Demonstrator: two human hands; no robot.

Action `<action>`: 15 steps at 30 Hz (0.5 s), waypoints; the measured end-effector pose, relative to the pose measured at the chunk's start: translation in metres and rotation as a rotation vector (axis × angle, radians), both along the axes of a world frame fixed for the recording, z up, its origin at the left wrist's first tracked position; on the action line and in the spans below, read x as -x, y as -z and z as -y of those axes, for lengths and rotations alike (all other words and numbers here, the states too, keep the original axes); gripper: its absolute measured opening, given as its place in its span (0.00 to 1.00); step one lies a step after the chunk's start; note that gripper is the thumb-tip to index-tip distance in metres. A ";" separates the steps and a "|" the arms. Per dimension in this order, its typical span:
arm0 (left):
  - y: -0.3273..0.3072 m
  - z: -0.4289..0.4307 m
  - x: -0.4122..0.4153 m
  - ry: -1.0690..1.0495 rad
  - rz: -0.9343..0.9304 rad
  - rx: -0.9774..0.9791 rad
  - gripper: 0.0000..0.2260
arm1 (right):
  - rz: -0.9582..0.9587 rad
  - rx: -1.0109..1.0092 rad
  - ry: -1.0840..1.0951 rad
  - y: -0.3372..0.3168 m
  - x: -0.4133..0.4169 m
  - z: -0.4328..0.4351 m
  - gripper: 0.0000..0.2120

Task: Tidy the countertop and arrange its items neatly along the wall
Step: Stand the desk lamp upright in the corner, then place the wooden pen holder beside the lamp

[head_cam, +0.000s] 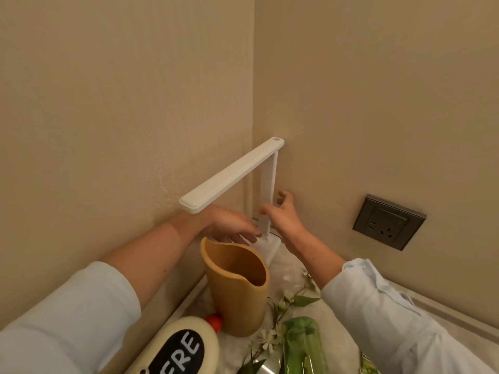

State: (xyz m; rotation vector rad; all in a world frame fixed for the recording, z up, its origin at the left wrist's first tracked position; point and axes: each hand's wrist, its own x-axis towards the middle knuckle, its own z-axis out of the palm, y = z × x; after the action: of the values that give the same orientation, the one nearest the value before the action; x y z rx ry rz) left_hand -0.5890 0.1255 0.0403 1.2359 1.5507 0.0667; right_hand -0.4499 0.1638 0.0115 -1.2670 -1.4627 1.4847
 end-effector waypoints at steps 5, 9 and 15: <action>-0.008 0.029 0.009 -0.296 0.308 -0.121 0.17 | 0.066 0.049 -0.108 -0.023 -0.018 0.052 0.28; -0.011 0.063 0.012 -0.576 0.431 -0.233 0.16 | 0.142 -0.003 -0.235 -0.034 -0.023 0.088 0.20; -0.004 0.112 -0.005 -0.842 0.469 -0.392 0.22 | 0.259 -0.030 -0.316 -0.022 -0.029 0.124 0.24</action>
State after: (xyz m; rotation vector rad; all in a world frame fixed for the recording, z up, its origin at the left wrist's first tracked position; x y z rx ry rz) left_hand -0.5840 0.0140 0.0447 0.6869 1.5623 1.1638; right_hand -0.4210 0.0402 0.0338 -1.2913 -1.9208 1.5313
